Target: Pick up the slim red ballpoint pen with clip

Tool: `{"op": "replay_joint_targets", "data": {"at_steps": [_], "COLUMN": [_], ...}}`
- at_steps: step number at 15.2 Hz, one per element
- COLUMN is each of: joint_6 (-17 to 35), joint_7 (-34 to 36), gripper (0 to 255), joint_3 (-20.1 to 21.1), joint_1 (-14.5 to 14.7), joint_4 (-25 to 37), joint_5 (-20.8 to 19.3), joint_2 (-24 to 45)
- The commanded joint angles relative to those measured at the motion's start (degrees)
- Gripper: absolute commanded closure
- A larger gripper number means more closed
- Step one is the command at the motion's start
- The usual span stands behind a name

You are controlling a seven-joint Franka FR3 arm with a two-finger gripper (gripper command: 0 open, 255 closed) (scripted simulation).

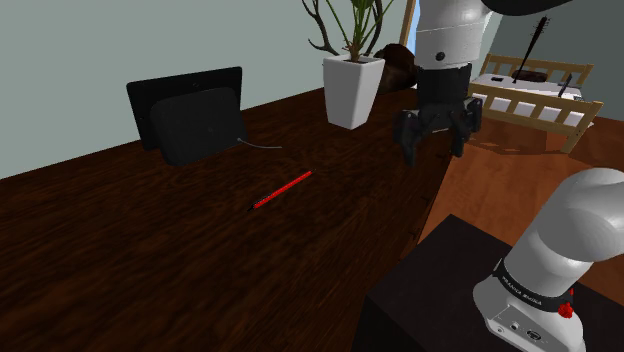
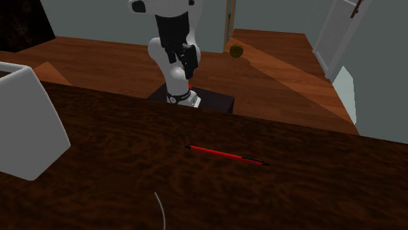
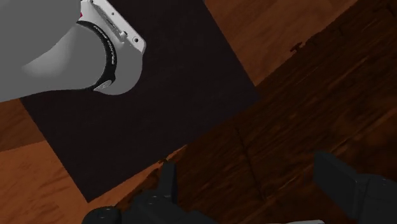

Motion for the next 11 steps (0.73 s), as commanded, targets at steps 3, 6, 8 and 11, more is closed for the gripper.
{"op": "replay_joint_targets", "data": {"at_steps": [3,6,8,11], "joint_6": [2.32,4.53,6.18,8.85], "joint_7": [11.78,20.37,26.11,34.85], "gripper": [0,0,0,0], "joint_3": [6.85,12.21,15.99,22.19], "joint_1": [-2.38,-4.84,-6.91,-10.80], "joint_4": [3.47,6.90,9.54,14.02], "joint_5": [4.96,7.57,8.73,9.46], "joint_2": [3.19,6.48,9.08,13.58]}}
